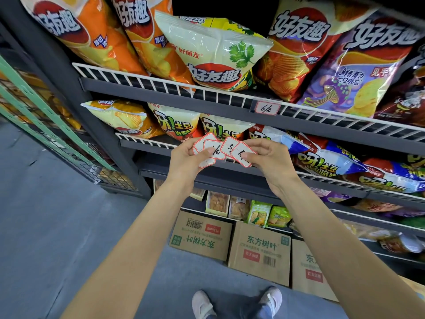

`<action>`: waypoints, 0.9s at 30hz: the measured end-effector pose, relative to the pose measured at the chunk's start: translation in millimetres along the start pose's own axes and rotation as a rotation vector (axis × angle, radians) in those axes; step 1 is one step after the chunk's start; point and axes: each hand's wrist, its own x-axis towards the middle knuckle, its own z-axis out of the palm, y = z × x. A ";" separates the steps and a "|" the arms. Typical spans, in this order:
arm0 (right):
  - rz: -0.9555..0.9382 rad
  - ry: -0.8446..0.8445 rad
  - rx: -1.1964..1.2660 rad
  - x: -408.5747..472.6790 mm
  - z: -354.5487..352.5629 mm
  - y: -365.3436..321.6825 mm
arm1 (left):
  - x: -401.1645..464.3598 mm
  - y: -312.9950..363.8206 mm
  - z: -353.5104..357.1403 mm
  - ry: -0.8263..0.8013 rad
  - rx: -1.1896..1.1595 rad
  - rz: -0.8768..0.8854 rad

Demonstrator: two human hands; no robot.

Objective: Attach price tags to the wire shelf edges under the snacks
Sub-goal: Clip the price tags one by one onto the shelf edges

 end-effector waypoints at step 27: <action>0.030 -0.056 -0.077 -12.4 4.6 -7.7 | -14.6 10.3 -1.9 -0.362 -0.024 0.021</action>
